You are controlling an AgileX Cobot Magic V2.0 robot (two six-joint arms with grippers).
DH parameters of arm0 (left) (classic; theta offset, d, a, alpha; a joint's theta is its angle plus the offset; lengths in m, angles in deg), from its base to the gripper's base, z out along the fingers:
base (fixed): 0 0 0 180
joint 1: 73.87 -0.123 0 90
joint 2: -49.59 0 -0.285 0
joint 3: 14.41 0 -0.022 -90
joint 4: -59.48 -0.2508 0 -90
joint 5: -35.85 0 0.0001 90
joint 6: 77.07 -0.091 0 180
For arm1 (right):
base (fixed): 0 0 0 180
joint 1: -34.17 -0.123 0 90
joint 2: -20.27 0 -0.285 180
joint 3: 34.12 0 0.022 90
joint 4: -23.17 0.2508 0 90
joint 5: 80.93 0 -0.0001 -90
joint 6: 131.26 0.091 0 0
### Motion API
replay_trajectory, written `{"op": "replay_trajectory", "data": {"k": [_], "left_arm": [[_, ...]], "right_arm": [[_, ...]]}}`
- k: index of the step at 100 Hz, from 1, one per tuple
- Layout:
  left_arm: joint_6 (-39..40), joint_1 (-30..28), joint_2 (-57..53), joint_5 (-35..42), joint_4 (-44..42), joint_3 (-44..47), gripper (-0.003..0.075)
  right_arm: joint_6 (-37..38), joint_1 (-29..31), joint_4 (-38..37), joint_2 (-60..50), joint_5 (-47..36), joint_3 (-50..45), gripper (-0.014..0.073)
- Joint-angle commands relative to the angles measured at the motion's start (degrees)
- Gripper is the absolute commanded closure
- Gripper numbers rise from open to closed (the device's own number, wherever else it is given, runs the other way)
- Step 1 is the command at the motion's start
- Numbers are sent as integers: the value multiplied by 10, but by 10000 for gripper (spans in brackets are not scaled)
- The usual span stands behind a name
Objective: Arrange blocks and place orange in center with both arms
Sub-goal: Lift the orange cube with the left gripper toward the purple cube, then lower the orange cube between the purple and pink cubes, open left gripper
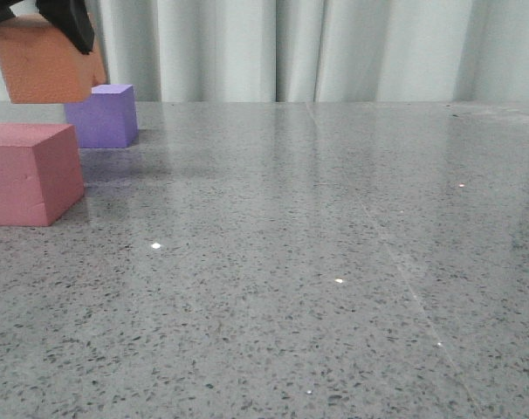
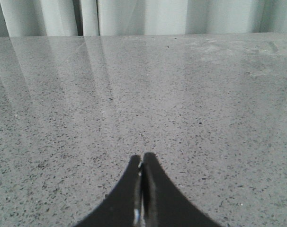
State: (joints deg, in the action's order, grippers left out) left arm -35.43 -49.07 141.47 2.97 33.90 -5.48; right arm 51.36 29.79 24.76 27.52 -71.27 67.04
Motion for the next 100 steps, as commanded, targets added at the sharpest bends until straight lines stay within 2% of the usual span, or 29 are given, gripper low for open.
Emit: {"op": "replay_trajectory", "data": {"k": [1, 40, 100], "left_arm": [[0, -2, -8, 39, -5, -14, 498], [0, -11, 50, 43, -1, -13, 498], [-3, -19, 81, 39, 16, -10, 498]], "right_arm": [[-3, 4, 2, -15, -48, 8, 661], [-3, 4, 2, -15, -47, 8, 661], [-3, 4, 2, -15, -47, 8, 661]]}}
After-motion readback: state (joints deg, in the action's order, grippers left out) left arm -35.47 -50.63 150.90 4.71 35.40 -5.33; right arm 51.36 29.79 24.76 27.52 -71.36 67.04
